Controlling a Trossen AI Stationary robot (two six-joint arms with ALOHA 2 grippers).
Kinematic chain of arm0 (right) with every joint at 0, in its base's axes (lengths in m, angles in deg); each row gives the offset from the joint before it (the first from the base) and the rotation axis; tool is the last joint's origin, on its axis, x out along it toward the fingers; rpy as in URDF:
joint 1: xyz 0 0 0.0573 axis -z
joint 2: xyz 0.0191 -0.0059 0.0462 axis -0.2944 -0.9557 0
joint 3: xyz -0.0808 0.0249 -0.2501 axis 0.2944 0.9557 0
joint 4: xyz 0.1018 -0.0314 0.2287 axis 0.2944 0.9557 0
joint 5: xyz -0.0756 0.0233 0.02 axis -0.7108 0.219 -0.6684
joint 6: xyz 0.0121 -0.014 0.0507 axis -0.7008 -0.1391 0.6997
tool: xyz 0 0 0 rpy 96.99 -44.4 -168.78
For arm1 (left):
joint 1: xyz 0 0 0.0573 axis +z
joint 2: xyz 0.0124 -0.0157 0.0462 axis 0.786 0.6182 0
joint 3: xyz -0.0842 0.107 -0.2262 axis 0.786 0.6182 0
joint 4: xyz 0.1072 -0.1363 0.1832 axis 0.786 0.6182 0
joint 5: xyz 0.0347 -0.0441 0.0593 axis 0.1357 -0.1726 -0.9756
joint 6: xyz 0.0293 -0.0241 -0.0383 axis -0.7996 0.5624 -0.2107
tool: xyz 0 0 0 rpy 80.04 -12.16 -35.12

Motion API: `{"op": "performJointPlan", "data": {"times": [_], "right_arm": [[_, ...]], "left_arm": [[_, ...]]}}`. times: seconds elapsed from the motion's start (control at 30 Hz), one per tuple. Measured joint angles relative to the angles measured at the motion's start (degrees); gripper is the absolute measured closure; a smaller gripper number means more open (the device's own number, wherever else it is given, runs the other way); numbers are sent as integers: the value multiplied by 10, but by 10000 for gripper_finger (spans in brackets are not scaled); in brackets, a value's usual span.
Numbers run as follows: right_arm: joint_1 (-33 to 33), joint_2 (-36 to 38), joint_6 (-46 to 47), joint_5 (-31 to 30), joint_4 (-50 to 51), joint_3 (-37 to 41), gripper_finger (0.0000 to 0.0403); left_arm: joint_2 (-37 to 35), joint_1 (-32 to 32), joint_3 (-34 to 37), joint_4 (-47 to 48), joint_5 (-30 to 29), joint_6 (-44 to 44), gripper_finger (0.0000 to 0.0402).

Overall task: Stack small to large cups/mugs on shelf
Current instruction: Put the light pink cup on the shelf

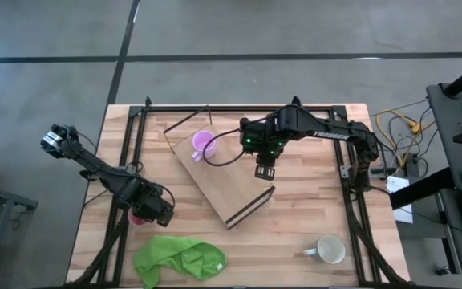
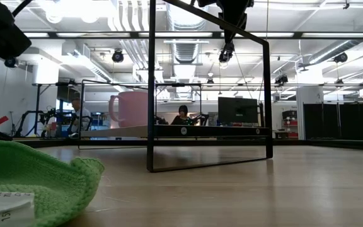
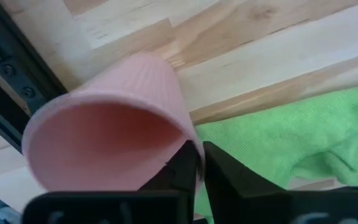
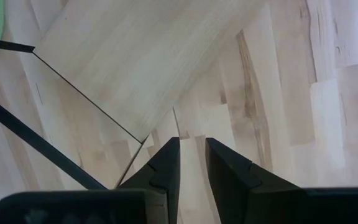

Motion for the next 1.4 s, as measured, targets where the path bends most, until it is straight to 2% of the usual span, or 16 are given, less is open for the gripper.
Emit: {"op": "performJointPlan", "data": {"times": [0.17,0.4,0.57,0.7,0.8,1.1,1.27,1.4], "right_arm": [[0,0,-1,0,0,0,332],[0,0,-20,0,-1,0,332],[0,0,-32,-14,-3,0,332],[0,0,-33,-66,-3,0,332],[0,0,-32,-73,-1,0,333],[0,15,-17,-77,20,2,333],[0,57,-10,-108,14,19,334],[4,103,21,-111,-9,57,335]], "left_arm": [[0,2,-7,-10,14,-17,399],[8,7,-103,-2,17,-18,401],[44,31,-213,118,14,-61,401],[96,75,-313,223,4,-167,401],[139,122,-374,269,-15,-264,401],[231,260,-481,266,-83,-504,401],[278,302,-532,261,-95,-605,402],[314,323,-568,257,-102,-653,402]]}}
